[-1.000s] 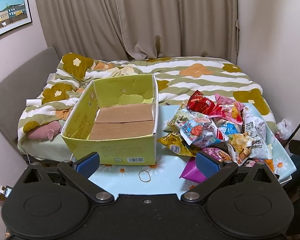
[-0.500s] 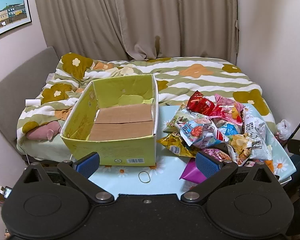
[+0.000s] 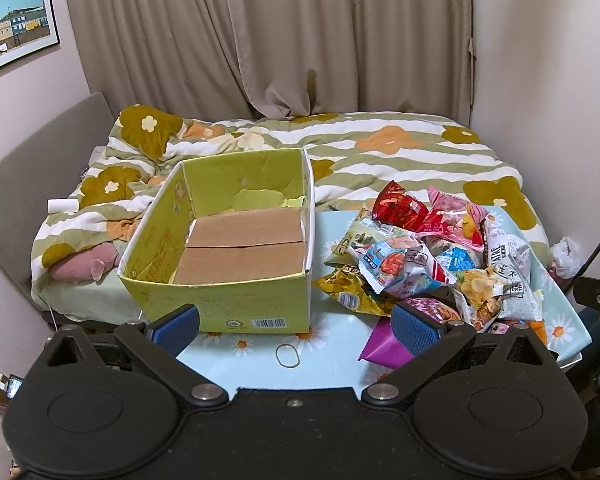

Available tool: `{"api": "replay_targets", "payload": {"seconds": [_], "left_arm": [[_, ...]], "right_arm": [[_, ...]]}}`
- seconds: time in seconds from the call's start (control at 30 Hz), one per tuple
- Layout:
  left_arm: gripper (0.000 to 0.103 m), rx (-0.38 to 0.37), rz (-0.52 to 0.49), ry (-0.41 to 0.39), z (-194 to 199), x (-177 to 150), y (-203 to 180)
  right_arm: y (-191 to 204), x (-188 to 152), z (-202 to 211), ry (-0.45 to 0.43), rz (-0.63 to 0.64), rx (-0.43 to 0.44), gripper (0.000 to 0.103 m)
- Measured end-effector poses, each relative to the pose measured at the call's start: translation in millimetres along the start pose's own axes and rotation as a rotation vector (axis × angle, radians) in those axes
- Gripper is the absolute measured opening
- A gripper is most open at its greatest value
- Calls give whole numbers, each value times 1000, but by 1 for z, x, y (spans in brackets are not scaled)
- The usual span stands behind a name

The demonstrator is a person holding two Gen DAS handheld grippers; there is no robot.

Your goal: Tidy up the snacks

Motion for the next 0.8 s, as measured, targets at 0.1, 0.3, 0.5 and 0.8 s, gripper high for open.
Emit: {"api": "replay_targets", "payload": {"seconds": [0.1, 0.3, 0.5, 0.8], "left_arm": [[103, 4, -3, -3, 0, 1, 0], [103, 6, -6, -5, -2, 2, 0], [103, 4, -6, -3, -1, 3, 4], [103, 0, -10, 0, -1, 4, 6]], "right_arm": [[1, 1, 0, 1, 0, 2, 103], [3, 2, -1, 1, 0, 4, 103], [4, 3, -2, 1, -1, 5, 103], [5, 4, -2, 1, -2, 5, 103]]}}
Point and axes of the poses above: each gripper's, at about its wrist camera, not at the fingertips, and z roughly against the way its jaws point, y to its left, x to its top, the point moved 8 cm from there along -z, roughly the way its jaws point, and after that the axes turned 15 degrees about y, right-handed, at the moved point
